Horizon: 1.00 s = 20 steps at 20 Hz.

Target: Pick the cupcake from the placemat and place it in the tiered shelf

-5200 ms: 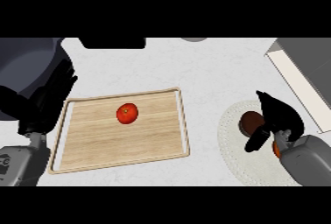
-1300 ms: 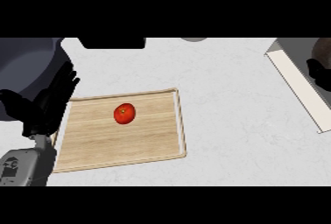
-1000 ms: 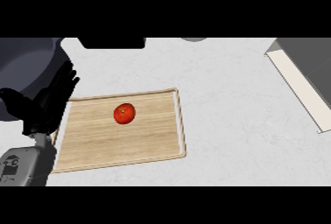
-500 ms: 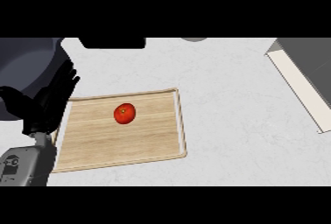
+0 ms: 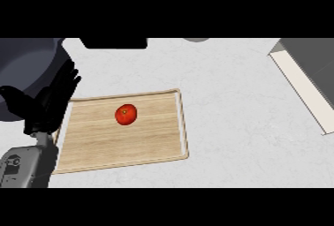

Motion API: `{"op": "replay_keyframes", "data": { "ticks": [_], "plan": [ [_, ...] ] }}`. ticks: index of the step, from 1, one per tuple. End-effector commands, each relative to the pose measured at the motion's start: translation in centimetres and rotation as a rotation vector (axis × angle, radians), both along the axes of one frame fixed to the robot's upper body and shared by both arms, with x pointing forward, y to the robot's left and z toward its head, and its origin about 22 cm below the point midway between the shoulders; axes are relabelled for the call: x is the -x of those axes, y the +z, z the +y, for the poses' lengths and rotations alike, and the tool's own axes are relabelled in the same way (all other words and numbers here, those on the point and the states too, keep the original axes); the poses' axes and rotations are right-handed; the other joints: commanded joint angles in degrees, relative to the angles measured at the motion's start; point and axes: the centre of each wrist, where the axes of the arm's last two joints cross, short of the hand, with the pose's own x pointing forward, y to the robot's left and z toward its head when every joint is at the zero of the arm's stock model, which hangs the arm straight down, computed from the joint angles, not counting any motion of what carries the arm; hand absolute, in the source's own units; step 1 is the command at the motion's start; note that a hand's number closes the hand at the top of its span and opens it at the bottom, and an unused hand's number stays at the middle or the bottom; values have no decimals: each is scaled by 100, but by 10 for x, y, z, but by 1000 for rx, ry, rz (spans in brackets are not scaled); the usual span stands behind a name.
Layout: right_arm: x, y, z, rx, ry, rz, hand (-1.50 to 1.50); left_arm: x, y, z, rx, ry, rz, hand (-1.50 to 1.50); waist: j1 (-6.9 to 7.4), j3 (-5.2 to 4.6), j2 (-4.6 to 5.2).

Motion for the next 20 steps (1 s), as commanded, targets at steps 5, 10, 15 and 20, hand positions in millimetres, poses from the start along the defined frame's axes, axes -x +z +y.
{"op": "replay_keyframes", "data": {
  "ticks": [5, 10, 15, 20],
  "plan": [
    [2, -22, -41, -74, -185, 25, -150, -2, 18, -6, -8, 1, -2, 0, 55, 5, 11],
    [-18, -8, -46, -39, -196, -112, -150, -8, 6, 9, -5, 11, -12, 0, 73, 3, 24],
    [-9, -13, -71, -39, -169, -241, -150, -5, 1, -14, 3, -26, -3, 0, 79, 8, 28],
    [16, -2, -99, -83, -146, -213, -150, 0, 12, 4, 10, -5, 4, 0, 34, 4, 8]
  ]
}}
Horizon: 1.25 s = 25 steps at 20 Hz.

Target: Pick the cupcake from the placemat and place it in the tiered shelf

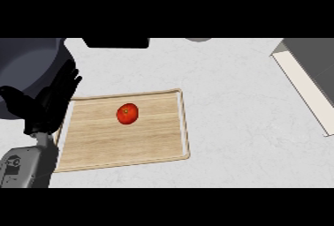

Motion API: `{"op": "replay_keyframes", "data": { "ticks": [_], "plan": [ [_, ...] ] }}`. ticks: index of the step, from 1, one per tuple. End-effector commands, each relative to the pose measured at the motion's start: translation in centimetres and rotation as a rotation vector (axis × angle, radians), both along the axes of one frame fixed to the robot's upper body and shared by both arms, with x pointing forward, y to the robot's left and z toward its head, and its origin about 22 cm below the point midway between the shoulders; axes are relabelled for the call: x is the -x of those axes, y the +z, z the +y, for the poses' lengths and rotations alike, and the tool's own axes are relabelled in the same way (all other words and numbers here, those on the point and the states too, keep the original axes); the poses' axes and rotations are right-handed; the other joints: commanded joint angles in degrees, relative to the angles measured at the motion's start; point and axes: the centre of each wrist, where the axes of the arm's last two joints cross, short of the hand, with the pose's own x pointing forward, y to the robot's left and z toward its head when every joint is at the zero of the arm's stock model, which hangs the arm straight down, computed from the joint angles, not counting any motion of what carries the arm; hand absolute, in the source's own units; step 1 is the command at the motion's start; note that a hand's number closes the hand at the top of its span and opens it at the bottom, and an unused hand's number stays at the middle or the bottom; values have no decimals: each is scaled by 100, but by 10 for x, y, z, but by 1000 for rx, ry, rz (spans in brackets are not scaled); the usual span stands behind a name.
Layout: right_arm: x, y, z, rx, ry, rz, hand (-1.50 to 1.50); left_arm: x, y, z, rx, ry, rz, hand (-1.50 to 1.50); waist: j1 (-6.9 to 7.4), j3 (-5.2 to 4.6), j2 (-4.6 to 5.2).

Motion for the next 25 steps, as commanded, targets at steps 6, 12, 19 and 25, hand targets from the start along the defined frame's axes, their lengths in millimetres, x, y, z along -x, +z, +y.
{"op": "replay_keyframes", "data": {
  "ticks": [6, 12, 19, 25],
  "plan": [
    [56, 28, -52, -216, 120, 100, -150, -8, 1, 5, 5, 12, -15, 0, -84, -1, 0],
    [139, 40, -93, -215, 198, 58, -150, 16, -14, -6, 9, 9, 0, 0, -152, 11, -26],
    [192, 36, -109, -176, 320, 21, -150, 9, -7, -1, 16, 21, 4, 0, -165, 9, -27],
    [210, 30, -111, -63, 392, 82, -150, 9, -7, -4, 0, 27, 7, 0, -124, 6, -30]
  ]
}}
